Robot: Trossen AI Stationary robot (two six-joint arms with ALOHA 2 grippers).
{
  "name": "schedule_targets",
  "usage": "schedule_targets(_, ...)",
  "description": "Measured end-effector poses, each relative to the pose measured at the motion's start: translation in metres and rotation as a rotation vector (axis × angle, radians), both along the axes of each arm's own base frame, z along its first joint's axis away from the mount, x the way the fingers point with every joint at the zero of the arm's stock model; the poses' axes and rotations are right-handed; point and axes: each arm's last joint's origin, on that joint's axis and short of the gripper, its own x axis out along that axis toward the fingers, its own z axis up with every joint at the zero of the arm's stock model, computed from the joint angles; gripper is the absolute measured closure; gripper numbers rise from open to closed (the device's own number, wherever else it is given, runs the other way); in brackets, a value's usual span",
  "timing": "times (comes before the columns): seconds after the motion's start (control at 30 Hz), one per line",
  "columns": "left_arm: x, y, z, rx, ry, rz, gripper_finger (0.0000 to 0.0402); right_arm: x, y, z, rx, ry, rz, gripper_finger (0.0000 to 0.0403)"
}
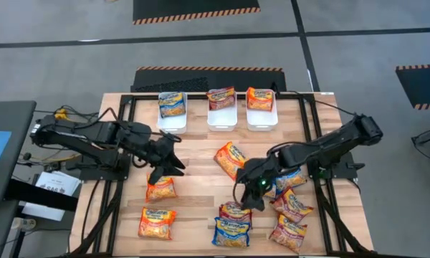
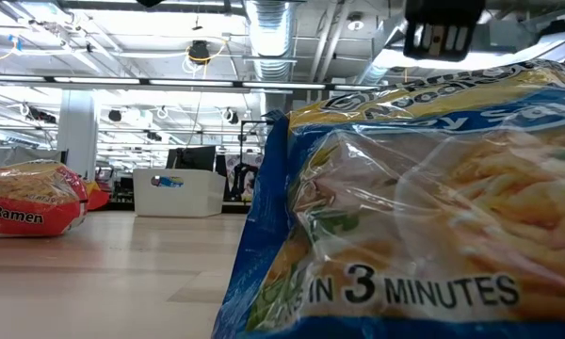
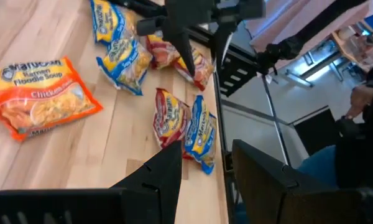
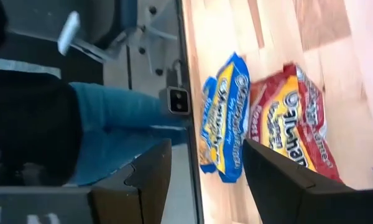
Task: Sort Maruchan noodles
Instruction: Put the blue noodle pack into the left white bin
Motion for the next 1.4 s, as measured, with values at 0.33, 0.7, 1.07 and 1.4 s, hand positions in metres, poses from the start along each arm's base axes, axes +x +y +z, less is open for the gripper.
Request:
schedule_targets(0.33, 0.010, -0.013, -0.011, -0.020, 0.063, -0.011, 0.0272, 0.013, 0.023, -0.039, -0.056, 0.085, 0.041, 0.0182)
schedule_targets(0.7, 0.010, -0.012, -0.011, -0.028, 0.066, 0.033, 0.0272, 0.023, 0.044, -0.066, -0.052, 0.113, 0.053, 0.0182)
schedule_targets(1.07, 0.010, -0.011, -0.011, -0.022, 0.068, 0.060, 0.0272, 0.025, 0.058, -0.078, -0.092, 0.091, 0.038, 0.0182)
schedule_targets(1.4, 0.011, -0.010, -0.011, -0.011, 0.065, 0.083, 0.0272, 0.026, 0.063, -0.087, -0.123, 0.098, 0.028, 0.0182)
